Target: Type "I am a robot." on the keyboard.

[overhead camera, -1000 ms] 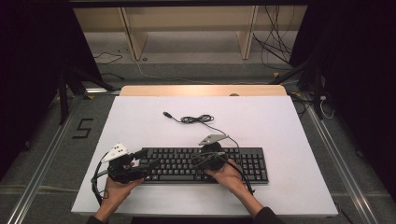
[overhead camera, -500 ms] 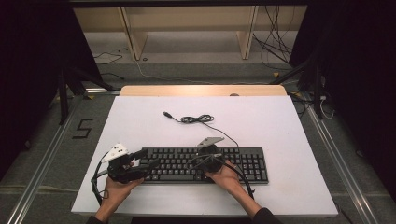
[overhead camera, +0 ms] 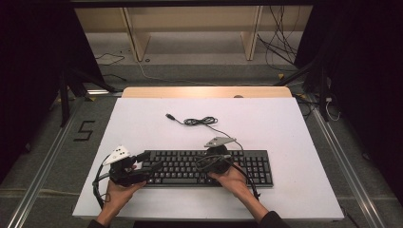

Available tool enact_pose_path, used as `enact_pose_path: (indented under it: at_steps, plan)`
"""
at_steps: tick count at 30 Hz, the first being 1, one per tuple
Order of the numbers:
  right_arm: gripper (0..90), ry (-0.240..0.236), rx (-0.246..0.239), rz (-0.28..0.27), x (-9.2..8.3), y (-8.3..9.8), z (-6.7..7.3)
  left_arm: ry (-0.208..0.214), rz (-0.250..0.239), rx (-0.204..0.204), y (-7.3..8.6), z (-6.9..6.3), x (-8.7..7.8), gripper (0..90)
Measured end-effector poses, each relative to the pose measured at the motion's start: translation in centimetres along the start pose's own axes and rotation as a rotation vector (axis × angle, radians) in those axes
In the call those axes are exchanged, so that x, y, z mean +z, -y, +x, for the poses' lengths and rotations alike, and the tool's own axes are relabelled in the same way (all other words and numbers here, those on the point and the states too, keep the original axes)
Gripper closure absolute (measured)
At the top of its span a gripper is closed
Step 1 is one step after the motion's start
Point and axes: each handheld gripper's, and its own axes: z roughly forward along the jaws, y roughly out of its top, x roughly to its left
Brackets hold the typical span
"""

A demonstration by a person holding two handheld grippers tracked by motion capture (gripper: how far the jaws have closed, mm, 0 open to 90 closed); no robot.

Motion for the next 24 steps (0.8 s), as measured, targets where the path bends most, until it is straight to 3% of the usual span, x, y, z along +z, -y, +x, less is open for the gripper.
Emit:
enact_pose_path:
  at_steps: [3, 10, 14, 19, 24]
  plan:
    - [78.1, -0.014, 0.005, -0.024, -0.6, -0.1, 0.0, 0.001, 0.001, 0.000, 0.0, -0.1, 0.0, 28.8]
    - [53.9, -0.027, 0.010, -0.052, -1.6, 0.0, 0.0, 0.004, 0.006, -0.001, 0.0, -0.1, 0.2, 28.8]
    - [44.5, -0.033, 0.020, -0.068, -2.2, 0.2, 0.1, 0.007, 0.010, -0.002, -0.1, -0.1, 0.4, 29.6]
    - [39.2, -0.042, 0.018, -0.097, -3.0, 0.5, 0.3, 0.010, 0.029, 0.006, -0.3, -0.2, 0.8, 33.9]
    - [37.5, -0.052, 0.021, -0.116, -3.9, 0.9, 0.5, 0.006, 0.067, 0.015, -0.5, -0.4, 1.7, 44.4]
